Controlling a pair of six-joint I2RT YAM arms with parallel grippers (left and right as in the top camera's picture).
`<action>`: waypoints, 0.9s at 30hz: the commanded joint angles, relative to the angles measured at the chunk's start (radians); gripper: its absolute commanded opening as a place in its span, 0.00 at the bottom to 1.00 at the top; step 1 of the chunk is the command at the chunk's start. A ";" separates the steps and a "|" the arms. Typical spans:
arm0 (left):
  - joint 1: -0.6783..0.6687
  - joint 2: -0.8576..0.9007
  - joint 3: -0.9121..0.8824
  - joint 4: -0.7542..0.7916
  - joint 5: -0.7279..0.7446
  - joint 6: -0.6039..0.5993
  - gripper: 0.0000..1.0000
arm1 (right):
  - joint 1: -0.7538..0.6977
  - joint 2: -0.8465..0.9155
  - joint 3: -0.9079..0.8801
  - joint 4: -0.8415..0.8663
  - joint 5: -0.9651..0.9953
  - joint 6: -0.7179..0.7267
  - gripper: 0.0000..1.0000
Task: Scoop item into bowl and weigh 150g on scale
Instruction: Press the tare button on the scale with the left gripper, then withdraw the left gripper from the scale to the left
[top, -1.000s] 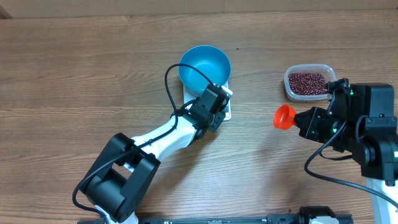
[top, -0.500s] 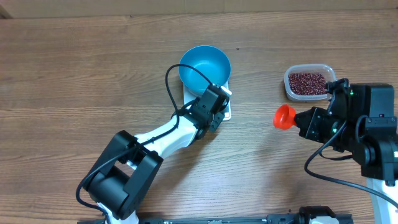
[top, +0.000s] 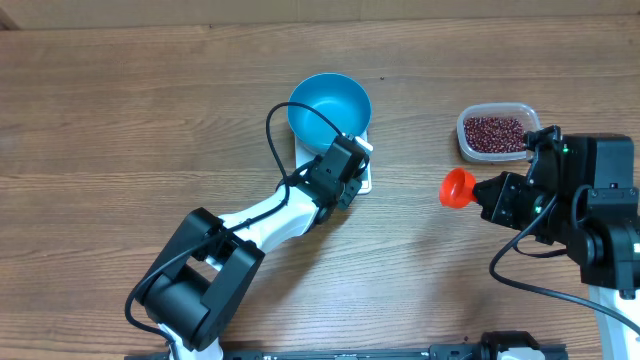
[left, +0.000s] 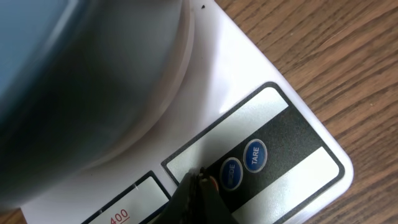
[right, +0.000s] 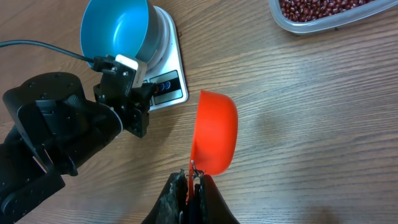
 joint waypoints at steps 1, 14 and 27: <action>0.000 0.026 -0.003 0.002 -0.013 0.009 0.04 | -0.004 -0.005 0.021 0.003 0.006 -0.004 0.04; -0.016 -0.023 0.003 -0.030 -0.009 0.017 0.04 | -0.004 -0.005 0.021 0.010 0.006 -0.004 0.04; -0.047 -0.456 0.012 -0.289 0.104 -0.033 0.04 | -0.004 -0.005 0.021 0.010 0.006 -0.004 0.04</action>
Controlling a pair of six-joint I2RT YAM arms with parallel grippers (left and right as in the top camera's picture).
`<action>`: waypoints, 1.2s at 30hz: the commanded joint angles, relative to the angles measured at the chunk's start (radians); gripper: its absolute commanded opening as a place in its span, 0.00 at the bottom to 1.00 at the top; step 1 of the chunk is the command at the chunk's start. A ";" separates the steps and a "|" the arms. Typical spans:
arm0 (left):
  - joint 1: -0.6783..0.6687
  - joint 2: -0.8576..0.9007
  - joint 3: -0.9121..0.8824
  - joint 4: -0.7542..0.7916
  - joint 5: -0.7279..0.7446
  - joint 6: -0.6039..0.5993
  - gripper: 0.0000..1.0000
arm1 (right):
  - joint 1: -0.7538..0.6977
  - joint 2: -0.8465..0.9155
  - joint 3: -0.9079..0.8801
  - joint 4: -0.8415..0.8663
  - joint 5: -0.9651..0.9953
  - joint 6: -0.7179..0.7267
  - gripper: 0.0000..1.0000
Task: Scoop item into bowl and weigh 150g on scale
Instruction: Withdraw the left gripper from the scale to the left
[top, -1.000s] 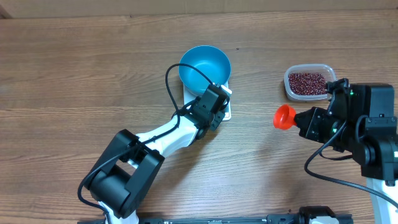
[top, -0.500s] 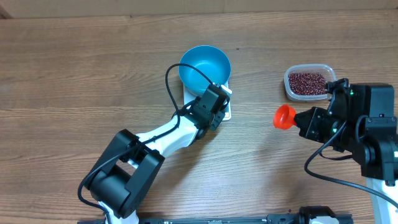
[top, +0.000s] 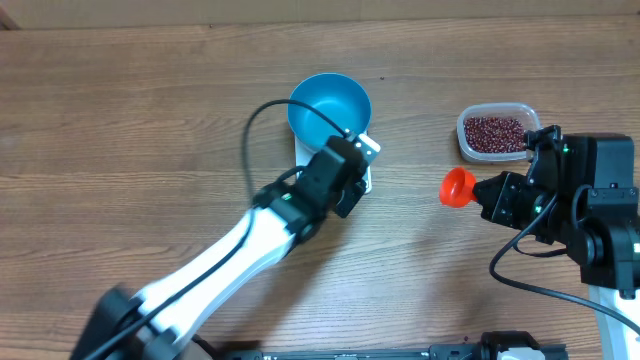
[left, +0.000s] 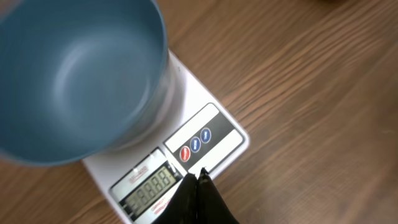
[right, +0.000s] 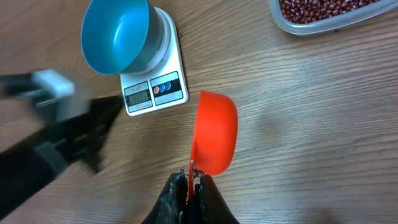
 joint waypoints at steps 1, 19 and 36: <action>0.003 -0.122 0.011 -0.077 0.046 -0.035 0.04 | -0.004 -0.005 0.021 0.006 0.006 -0.003 0.04; 0.155 -0.263 0.011 -0.354 0.173 0.018 0.04 | -0.004 -0.005 0.021 0.021 0.006 -0.004 0.04; 0.332 -0.263 0.011 -0.355 0.254 0.057 0.23 | -0.004 -0.005 0.021 0.022 0.006 -0.003 0.04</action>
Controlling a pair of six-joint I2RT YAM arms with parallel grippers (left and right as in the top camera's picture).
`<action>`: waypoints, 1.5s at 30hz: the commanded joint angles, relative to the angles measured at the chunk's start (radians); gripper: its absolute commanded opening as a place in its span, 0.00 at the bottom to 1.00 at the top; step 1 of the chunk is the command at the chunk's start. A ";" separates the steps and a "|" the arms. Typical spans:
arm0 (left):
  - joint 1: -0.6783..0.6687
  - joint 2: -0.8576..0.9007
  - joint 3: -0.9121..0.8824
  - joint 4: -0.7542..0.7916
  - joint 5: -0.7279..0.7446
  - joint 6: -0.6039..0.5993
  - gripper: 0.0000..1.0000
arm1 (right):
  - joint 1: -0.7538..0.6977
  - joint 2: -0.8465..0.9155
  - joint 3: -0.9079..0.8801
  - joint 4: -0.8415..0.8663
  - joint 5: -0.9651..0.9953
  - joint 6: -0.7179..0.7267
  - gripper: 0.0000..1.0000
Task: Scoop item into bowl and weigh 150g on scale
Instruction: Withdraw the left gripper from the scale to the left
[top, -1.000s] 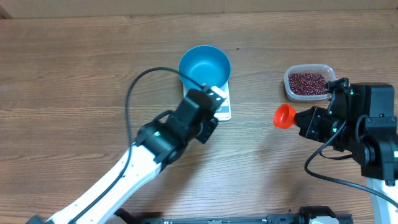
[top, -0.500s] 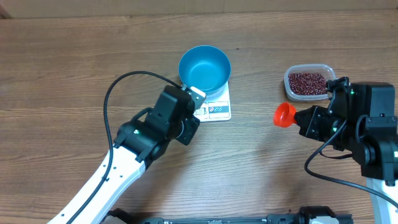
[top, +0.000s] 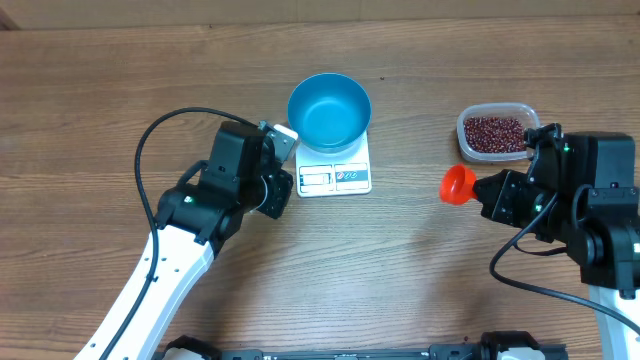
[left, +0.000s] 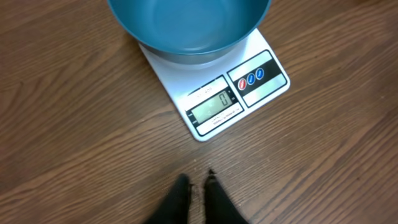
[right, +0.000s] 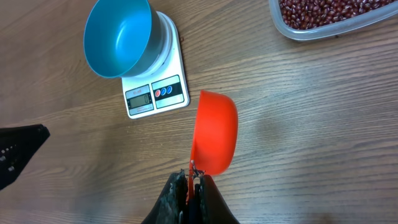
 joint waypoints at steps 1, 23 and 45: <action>0.003 -0.009 0.009 -0.003 0.022 0.011 0.32 | -0.004 -0.005 0.021 0.006 0.006 -0.002 0.04; 0.010 -0.009 0.009 -0.043 0.023 0.178 1.00 | -0.004 -0.005 0.021 0.010 0.006 -0.002 0.04; 0.325 -0.009 0.008 -0.005 0.360 0.446 1.00 | -0.003 -0.005 0.020 0.004 0.006 -0.001 0.04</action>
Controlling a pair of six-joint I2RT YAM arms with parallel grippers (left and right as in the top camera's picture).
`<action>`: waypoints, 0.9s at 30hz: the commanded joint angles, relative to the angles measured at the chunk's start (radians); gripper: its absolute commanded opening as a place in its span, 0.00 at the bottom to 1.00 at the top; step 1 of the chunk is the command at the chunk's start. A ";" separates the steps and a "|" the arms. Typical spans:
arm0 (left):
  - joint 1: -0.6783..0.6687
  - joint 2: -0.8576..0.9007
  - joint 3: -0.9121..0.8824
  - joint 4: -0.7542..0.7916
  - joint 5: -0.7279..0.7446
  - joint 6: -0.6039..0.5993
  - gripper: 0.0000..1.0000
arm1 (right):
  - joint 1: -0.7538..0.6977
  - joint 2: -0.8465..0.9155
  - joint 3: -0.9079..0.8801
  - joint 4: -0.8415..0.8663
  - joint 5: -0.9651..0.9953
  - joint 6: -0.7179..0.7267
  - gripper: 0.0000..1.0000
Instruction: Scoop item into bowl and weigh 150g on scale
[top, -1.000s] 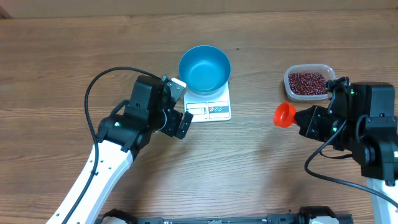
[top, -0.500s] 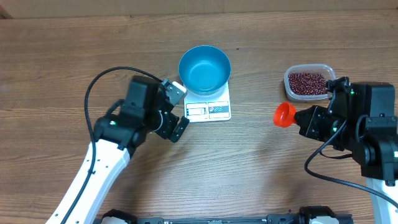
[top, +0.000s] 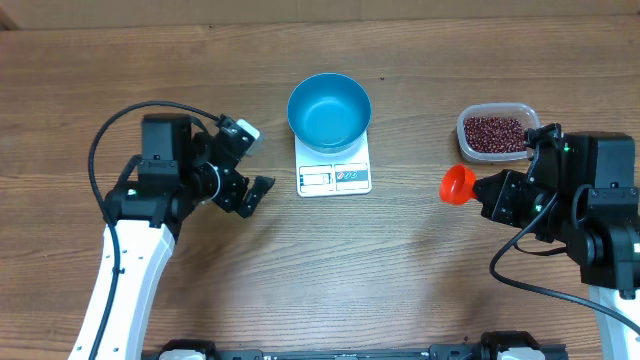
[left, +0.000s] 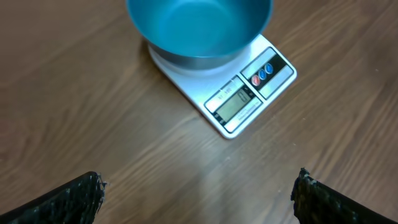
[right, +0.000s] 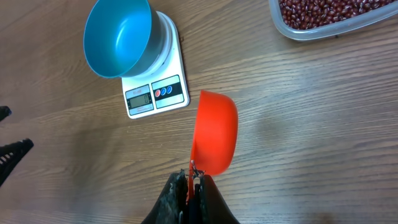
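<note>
An empty blue bowl (top: 329, 111) stands on the white scale (top: 334, 177), whose display (left: 233, 101) reads 0. At the right, a clear tub of red beans (top: 494, 132) rests on the table. My right gripper (right: 193, 177) is shut on the handle of an empty orange scoop (right: 214, 134), held over bare wood between the scale and the tub. My left gripper (left: 198, 186) is wide open with nothing in it, hovering left of the scale (top: 247, 168).
The wooden table (top: 400, 270) carries only the scale, bowl and bean tub. The left arm's black cable (top: 120, 125) loops over the table's left side. The left fingers (right: 12, 152) show at the right wrist view's left edge.
My left gripper has moved further left, away from the scale, and has gone from nearly shut to wide open. The right gripper and scoop have not moved.
My shut left gripper first had its tip at the scale's buttons. Then it was raised above the scale with the display lit. Then it was left of the scale, which read 0, and now stands open further left. The right gripper held the scoop still throughout.
</note>
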 joint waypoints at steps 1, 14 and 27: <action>0.005 -0.009 0.008 0.010 0.039 0.040 1.00 | -0.003 -0.005 0.020 0.004 0.006 -0.001 0.04; 0.006 -0.009 0.008 0.035 0.085 0.300 1.00 | -0.003 -0.005 0.020 0.005 0.006 -0.002 0.04; 0.126 0.120 0.073 0.019 0.308 0.316 1.00 | -0.003 -0.005 0.020 0.003 0.006 -0.001 0.04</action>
